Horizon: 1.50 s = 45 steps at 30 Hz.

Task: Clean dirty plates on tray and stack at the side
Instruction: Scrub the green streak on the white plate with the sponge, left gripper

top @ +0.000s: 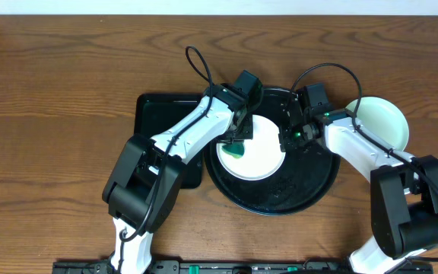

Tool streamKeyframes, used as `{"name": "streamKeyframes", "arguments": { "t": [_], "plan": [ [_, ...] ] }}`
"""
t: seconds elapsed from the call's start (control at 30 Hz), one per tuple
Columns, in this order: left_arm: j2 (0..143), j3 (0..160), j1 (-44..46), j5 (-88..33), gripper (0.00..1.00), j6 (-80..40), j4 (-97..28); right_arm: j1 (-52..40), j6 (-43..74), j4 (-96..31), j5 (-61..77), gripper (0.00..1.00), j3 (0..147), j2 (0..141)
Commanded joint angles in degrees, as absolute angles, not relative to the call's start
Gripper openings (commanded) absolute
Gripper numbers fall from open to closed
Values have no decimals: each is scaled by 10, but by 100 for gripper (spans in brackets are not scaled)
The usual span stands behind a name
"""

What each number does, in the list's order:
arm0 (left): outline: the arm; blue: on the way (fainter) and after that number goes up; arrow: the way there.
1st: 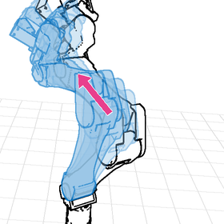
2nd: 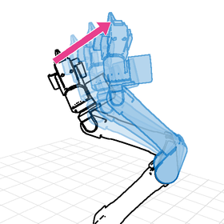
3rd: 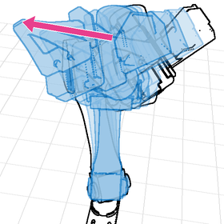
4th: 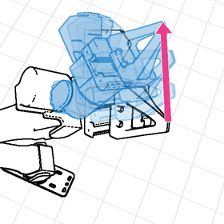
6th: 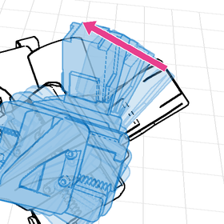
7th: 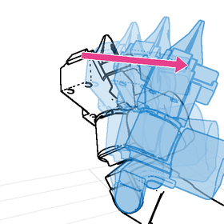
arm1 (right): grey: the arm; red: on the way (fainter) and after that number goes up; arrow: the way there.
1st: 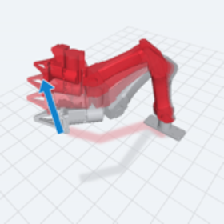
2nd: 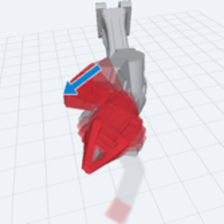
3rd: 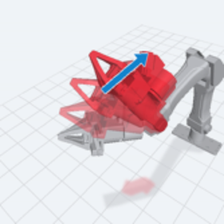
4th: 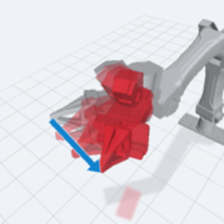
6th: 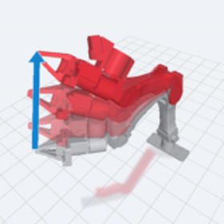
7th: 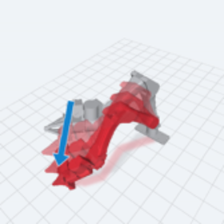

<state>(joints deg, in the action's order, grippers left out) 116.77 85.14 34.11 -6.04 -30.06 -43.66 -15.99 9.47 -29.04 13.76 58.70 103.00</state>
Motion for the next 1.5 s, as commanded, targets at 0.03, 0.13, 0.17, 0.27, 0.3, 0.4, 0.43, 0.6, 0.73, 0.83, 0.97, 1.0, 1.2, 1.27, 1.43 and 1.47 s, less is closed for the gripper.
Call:
{"name": "streamKeyframes", "arguments": {
  "t": [0.03, 0.13, 0.17, 0.27, 0.3, 0.4, 0.43, 0.6, 0.73, 0.83, 0.97, 1.0, 1.2, 1.27, 1.43, 1.47],
  "plan": [
    [1169, 845, 341, -36, 8, -295, -438, -166, 99, -289, 136, 1, 583, 1039],
    [1169, 844, 344, -36, 8, -295, -438, -166, 107, -290, 136, 1, 583, 1039],
    [1169, 842, 345, -36, 7, -295, -438, -166, 107, -290, 136, 1, 583, 1039],
    [1170, 827, 351, -36, 7, -295, -427, -166, 107, -290, 136, 1, 583, 1039],
    [1170, 817, 354, -36, 7, -295, -416, -166, 107, -289, 136, 1, 583, 1039],
    [1170, 789, 358, -36, 7, -295, -381, -166, 107, -289, 136, 1, 583, 1039],
    [1170, 781, 359, -36, 8, -298, -371, -166, 107, -289, 136, 1, 583, 1039],
    [1170, 747, 359, -37, 8, -321, -336, -166, 107, -289, 136, 1, 583, 1039],
    [1170, 743, 359, -49, 8, -320, -337, -166, 107, -288, 140, 1, 583, 1039],
    [1170, 743, 359, -77, 8, -321, -336, -166, 107, -286, 150, 1, 583, 1039],
    [1170, 743, 359, -103, 8, -321, -333, -166, 107, -285, 153, 1, 583, 1039],
    [1170, 743, 359, -111, 8, -320, -333, -166, 107, -285, 153, 1, 583, 1039],
    [1170, 746, 358, -170, 8, -320, -322, -166, 107, -284, 153, 1, 583, 1039],
    [1168, 751, 354, -190, 7, -321, -322, -166, 107, -284, 153, 1, 583, 1039],
    [1149, 752, 339, -214, 8, -321, -322, -166, 107, -284, 153, 1, 583, 1039],
    [1140, 752, 334, -219, 7, -321, -322, -166, 107, -283, 153, 1, 583, 1039]
  ]
}}
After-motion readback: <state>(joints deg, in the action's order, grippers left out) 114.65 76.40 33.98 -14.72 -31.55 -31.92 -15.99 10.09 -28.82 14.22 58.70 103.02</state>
